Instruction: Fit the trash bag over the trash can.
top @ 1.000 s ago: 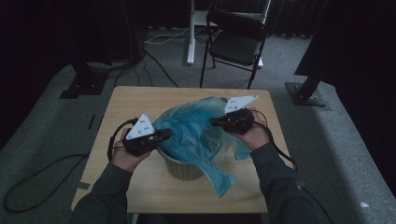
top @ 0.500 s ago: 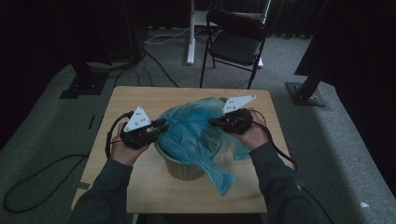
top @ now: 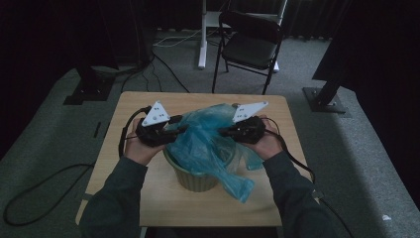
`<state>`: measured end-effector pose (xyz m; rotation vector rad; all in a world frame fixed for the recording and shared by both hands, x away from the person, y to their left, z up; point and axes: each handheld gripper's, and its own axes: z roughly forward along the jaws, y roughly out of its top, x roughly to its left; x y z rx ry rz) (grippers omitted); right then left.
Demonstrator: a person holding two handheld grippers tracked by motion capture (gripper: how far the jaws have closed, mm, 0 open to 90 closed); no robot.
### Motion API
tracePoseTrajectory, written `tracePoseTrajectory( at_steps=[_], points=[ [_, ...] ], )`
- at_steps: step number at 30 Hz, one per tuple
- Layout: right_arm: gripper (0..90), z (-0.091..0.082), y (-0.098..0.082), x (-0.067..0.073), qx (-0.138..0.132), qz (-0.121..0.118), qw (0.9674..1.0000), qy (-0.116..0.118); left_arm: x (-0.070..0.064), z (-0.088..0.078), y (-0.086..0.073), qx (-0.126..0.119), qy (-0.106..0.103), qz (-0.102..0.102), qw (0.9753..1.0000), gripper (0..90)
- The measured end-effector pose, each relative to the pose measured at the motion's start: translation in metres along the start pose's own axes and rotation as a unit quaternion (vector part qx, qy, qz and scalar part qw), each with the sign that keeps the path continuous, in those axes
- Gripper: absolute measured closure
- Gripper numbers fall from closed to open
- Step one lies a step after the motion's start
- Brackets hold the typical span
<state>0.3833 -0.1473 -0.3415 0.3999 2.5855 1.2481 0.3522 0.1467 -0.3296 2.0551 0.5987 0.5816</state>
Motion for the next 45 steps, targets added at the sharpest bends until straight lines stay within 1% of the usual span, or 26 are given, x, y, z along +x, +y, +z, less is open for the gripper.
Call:
tracePoseTrajectory(
  at_steps=[2, 3, 4, 7, 9, 10, 11, 13, 14, 16, 18, 21, 23, 27, 32, 34, 36, 37, 39, 41, 45],
  points=[
    [89.3, 0.0, 0.001, 0.0, 0.001, -0.002, 1.0, 0.001, 0.001, 0.005, -0.002, 0.014, 0.003, -0.002, 0.9999, 82.5],
    [88.9, 0.0, 0.001, 0.0, 0.001, -0.002, 1.0, 0.001, 0.002, 0.007, -0.003, 0.022, 0.003, -0.003, 0.9998, 87.1],
    [88.4, -0.001, 0.001, 0.0, 0.0, -0.003, 1.0, 0.0, 0.003, 0.009, -0.005, 0.027, 0.002, -0.004, 0.9996, 89.3],
    [87.3, -0.003, 0.001, 0.0, -0.002, -0.003, 1.0, -0.005, 0.006, 0.012, -0.01, 0.04, 0.003, -0.008, 0.9991, 89.6],
    [87.3, -0.003, 0.001, -0.001, -0.001, -0.004, 1.0, -0.009, 0.007, 0.013, -0.013, 0.043, 0.004, -0.009, 0.999, 89.6],
    [87.3, -0.004, 0.001, -0.001, -0.003, -0.003, 0.9999, -0.01, 0.009, 0.012, -0.018, 0.043, 0.005, -0.018, 0.9989, 89.6],
    [87.4, -0.005, 0.001, -0.001, -0.004, -0.003, 0.9998, -0.017, 0.011, 0.011, -0.021, 0.043, 0.008, -0.023, 0.9988, 89.6],
    [87.3, -0.006, 0.001, -0.001, -0.004, -0.001, 0.9998, -0.02, 0.015, 0.01, -0.025, 0.042, 0.01, -0.032, 0.9986, 89.6],
    [85.6, -0.006, 0.001, -0.002, -0.004, -0.001, 0.9998, -0.021, 0.016, 0.009, -0.028, 0.041, 0.012, -0.035, 0.9985, 89.6],
    [77.6, -0.007, 0.0, -0.002, -0.002, 0.002, 0.9996, -0.028, 0.019, 0.008, -0.032, 0.038, 0.014, -0.044, 0.9982, 89.5],
    [70.0, -0.007, -0.002, -0.002, -0.001, 0.006, 0.9996, -0.028, 0.021, 0.006, -0.034, 0.037, 0.018, -0.047, 0.998, 89.5],
    [61.6, -0.006, -0.004, -0.003, 0.006, 0.008, 0.9994, -0.034, 0.025, 0.004, -0.039, 0.033, 0.022, -0.058, 0.9976, 89.5],
    [59.9, -0.004, -0.005, -0.003, 0.015, 0.005, 0.9988, -0.046, 0.027, 0.002, -0.041, 0.03, 0.024, -0.063, 0.9973, 89.4],
    [56.6, -0.001, -0.006, -0.003, 0.031, 0.002, 0.9978, -0.059, 0.031, -0.001, -0.044, 0.028, 0.033, -0.071, 0.9966, 89.4],
    [56.7, 0.0, -0.007, -0.006, 0.04, 0.006, 0.997, -0.066, 0.037, -0.004, -0.049, 0.029, 0.045, -0.082, 0.9952, 89.5],
    [58.5, 0.0, -0.008, -0.007, 0.045, 0.004, 0.9966, -0.069, 0.038, -0.005, -0.051, 0.028, 0.046, -0.087, 0.9947, 89.4],
    [67.0, 0.0, -0.008, -0.007, 0.047, 0.003, 0.9968, -0.065, 0.039, -0.006, -0.052, 0.025, 0.045, -0.088, 0.9948, 88.9],
    [72.2, 0.0, -0.008, -0.008, 0.048, 0.003, 0.9969, -0.063, 0.038, -0.007, -0.052, 0.02, 0.042, -0.088, 0.9951, 87.2],
    [79.3, -0.001, -0.007, -0.008, 0.047, 0.004, 0.9968, -0.064, 0.037, -0.009, -0.051, 0.015, 0.04, -0.084, 0.9955, 83.6],
    [82.2, -0.002, -0.007, -0.01, 0.041, 0.005, 0.9966, -0.071, 0.035, -0.01, -0.049, 0.012, 0.038, -0.079, 0.996, 79.9],
    [83.5, -0.005, -0.004, -0.013, 0.022, 0.016, 0.9964, -0.081, 0.033, -0.012, -0.043, 0.006, 0.033, -0.069, 0.9971, 73.5]
  ],
)
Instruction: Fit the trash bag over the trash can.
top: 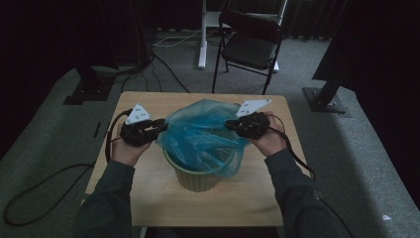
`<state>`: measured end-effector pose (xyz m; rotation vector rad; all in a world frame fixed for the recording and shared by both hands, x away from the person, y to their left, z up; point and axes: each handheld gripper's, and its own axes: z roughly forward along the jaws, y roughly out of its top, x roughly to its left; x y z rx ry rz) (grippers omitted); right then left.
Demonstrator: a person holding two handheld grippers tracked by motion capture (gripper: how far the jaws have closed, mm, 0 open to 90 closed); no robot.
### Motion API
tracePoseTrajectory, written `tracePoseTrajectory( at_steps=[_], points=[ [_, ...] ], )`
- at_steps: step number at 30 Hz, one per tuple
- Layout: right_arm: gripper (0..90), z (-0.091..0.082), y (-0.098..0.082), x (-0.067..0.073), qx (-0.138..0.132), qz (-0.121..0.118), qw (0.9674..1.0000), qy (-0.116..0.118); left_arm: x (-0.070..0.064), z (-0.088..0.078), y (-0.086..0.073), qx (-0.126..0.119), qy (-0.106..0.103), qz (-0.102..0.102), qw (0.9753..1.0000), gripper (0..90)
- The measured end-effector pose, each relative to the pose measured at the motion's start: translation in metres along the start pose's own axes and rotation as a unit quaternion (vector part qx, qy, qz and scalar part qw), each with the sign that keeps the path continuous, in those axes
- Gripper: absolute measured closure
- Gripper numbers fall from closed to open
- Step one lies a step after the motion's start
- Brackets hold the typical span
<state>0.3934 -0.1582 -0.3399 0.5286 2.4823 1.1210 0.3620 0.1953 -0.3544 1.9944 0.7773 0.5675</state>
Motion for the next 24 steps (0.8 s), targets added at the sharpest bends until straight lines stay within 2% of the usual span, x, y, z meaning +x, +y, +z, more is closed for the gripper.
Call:
tracePoseTrajectory(
  at_steps=[5, 11, 14, 20, 24],
  points=[
    [84.9, -0.005, 0.004, -0.004, -0.02, 0.008, 0.9997, -0.01, -0.004, -0.003, 0.006, -0.006, -0.007, 0.011, 0.9999, 66.8],
    [87.3, -0.007, 0.006, -0.006, -0.027, 0.013, 0.9994, -0.017, -0.009, -0.008, 0.013, -0.017, -0.015, 0.022, 0.9995, 61.5],
    [87.6, -0.005, 0.007, -0.005, -0.026, 0.016, 0.9994, -0.014, -0.012, -0.009, 0.018, -0.023, -0.023, 0.027, 0.9991, 58.5],
    [87.6, 0.002, 0.011, -0.001, -0.018, 0.007, 0.9998, -0.008, -0.02, -0.007, 0.03, -0.029, -0.038, 0.039, 0.9981, 52.0],
    [87.6, 0.005, 0.012, 0.0, -0.017, 0.006, 0.9998, -0.008, -0.027, -0.005, 0.039, -0.038, -0.048, 0.043, 0.9972, 50.9]
  ],
)
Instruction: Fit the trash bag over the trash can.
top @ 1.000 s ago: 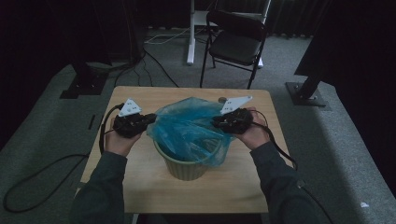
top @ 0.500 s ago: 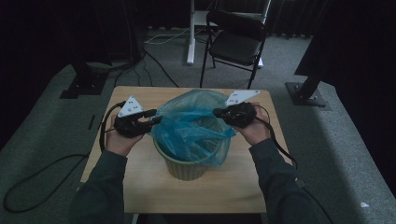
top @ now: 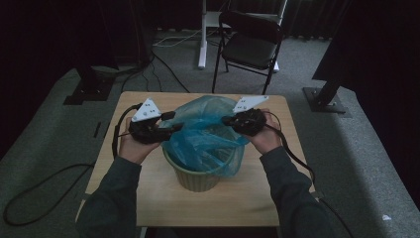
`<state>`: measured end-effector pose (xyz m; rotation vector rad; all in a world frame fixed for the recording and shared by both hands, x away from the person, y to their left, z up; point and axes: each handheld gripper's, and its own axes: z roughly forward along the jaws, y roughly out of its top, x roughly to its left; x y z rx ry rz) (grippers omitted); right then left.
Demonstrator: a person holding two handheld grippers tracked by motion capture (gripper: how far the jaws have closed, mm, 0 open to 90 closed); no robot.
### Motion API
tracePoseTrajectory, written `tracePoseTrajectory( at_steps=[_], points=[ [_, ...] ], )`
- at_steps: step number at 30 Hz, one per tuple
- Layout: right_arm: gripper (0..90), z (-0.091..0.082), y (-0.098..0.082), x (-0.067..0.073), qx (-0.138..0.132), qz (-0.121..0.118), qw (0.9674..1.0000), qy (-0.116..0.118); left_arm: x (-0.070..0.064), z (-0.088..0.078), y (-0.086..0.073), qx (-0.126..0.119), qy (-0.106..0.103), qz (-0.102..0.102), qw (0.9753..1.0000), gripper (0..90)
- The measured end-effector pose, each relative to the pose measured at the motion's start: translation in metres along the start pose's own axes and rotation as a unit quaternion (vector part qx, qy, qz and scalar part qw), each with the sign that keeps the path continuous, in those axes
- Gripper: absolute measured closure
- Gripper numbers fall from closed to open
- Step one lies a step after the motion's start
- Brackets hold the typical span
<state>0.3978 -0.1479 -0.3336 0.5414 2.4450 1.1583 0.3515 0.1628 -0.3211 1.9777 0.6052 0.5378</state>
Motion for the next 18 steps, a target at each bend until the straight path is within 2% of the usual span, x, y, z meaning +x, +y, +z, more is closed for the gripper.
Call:
tracePoseTrajectory(
  at_steps=[5, 8, 9, 10, 12, 13, 14, 15, 18],
  points=[
    [87.7, 0.0, 0.0, -0.001, -0.002, 0.005, 1.0, -0.001, -0.011, 0.011, 0.009, 0.011, -0.003, 0.019, 0.9997, 47.0],
    [87.7, -0.001, 0.0, -0.001, -0.004, 0.005, 1.0, 0.001, -0.015, 0.02, 0.012, 0.028, 0.015, 0.031, 0.999, 46.2],
    [87.7, -0.001, 0.0, 0.0, -0.004, 0.004, 1.0, 0.002, -0.016, 0.025, 0.013, 0.038, 0.028, 0.037, 0.9982, 47.6],
    [87.7, -0.001, 0.0, 0.0, -0.005, 0.004, 1.0, 0.004, -0.016, 0.029, 0.013, 0.046, 0.04, 0.04, 0.9973, 51.3],
    [87.7, -0.002, 0.0, 0.001, -0.006, 0.003, 1.0, 0.006, -0.015, 0.031, 0.013, 0.05, 0.046, 0.042, 0.9968, 62.7],
    [87.7, -0.002, 0.0, 0.002, -0.006, 0.001, 1.0, 0.006, -0.011, 0.034, 0.013, 0.05, 0.052, 0.033, 0.9968, 62.7],
    [86.9, -0.003, 0.0, 0.002, -0.007, -0.001, 1.0, 0.006, -0.009, 0.035, 0.013, 0.051, 0.058, 0.028, 0.9966, 74.2],
    [85.6, -0.004, 0.0, 0.002, -0.006, -0.001, 1.0, 0.005, -0.007, 0.035, 0.014, 0.05, 0.06, 0.023, 0.9967, 78.1],
    [74.9, -0.006, 0.0, 0.001, -0.009, -0.003, 0.9999, -0.005, 0.001, 0.036, 0.015, 0.053, 0.073, 0.012, 0.9959, 87.0]
  ],
)
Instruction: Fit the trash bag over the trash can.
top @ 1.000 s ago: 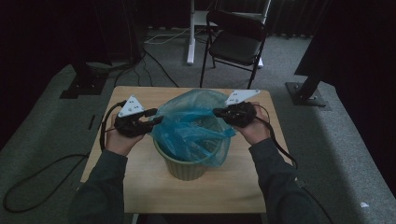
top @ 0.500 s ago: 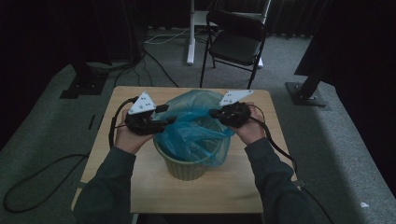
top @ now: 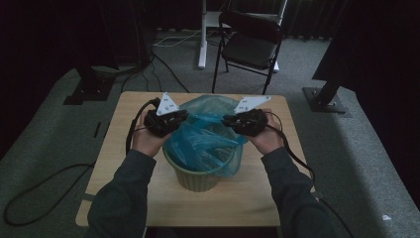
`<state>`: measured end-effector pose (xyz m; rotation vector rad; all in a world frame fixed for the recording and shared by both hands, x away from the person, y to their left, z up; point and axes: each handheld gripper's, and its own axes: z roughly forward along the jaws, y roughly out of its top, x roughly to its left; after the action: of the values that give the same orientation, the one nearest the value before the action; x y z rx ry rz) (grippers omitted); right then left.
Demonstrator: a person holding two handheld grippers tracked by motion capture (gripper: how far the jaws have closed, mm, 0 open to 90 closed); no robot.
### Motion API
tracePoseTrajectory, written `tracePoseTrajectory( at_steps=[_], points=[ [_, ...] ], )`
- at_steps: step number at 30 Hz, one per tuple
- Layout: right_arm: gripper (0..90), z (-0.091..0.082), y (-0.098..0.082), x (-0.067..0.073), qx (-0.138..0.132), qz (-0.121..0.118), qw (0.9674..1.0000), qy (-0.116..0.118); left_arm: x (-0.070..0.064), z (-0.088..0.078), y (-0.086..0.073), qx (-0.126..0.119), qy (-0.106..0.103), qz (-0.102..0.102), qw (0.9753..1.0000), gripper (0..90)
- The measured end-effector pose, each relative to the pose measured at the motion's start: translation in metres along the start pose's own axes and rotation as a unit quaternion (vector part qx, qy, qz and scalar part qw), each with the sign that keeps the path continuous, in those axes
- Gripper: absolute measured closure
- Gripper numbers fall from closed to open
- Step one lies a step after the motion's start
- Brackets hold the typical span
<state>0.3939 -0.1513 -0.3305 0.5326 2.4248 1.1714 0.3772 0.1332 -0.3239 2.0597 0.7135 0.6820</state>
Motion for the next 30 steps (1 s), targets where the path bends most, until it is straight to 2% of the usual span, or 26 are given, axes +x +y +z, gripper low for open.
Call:
tracePoseTrajectory(
  at_steps=[4, 8, 10, 13, 18, 20, 26, 30],
  points=[
    [62.7, -0.004, 0.001, 0.001, -0.016, -0.008, 0.9998, 0.001, 0.007, 0.003, -0.001, 0.005, 0.01, -0.013, 0.9998, 89.1],
    [57.4, -0.011, 0.002, 0.003, -0.034, -0.014, 0.9993, -0.006, 0.014, 0.008, -0.005, 0.014, 0.015, -0.026, 0.9994, 89.2],
    [55.8, -0.015, 0.004, 0.003, -0.042, -0.016, 0.9989, -0.013, 0.017, 0.008, -0.007, 0.015, 0.016, -0.03, 0.9993, 89.2],
    [54.5, -0.025, 0.006, 0.001, -0.069, -0.011, 0.9975, -0.009, 0.019, 0.008, -0.008, 0.018, 0.017, -0.032, 0.9992, 89.2],
    [54.5, -0.036, 0.007, 0.0, -0.08, -0.014, 0.9966, -0.01, 0.024, 0.009, -0.009, 0.024, 0.021, -0.037, 0.9988, 89.0],
    [55.6, -0.04, 0.006, 0.001, -0.085, -0.016, 0.9963, -0.004, 0.026, 0.01, -0.01, 0.026, 0.023, -0.039, 0.9986, 88.8],
    [54.5, -0.044, 0.004, 0.007, -0.074, -0.034, 0.9962, 0.031, 0.031, 0.011, -0.012, 0.029, 0.026, -0.046, 0.9982, 88.7],
    [51.2, -0.046, 0.0, 0.008, -0.083, -0.041, 0.994, 0.059, 0.032, 0.012, -0.013, 0.031, 0.027, -0.046, 0.9981, 88.7]
  ],
)
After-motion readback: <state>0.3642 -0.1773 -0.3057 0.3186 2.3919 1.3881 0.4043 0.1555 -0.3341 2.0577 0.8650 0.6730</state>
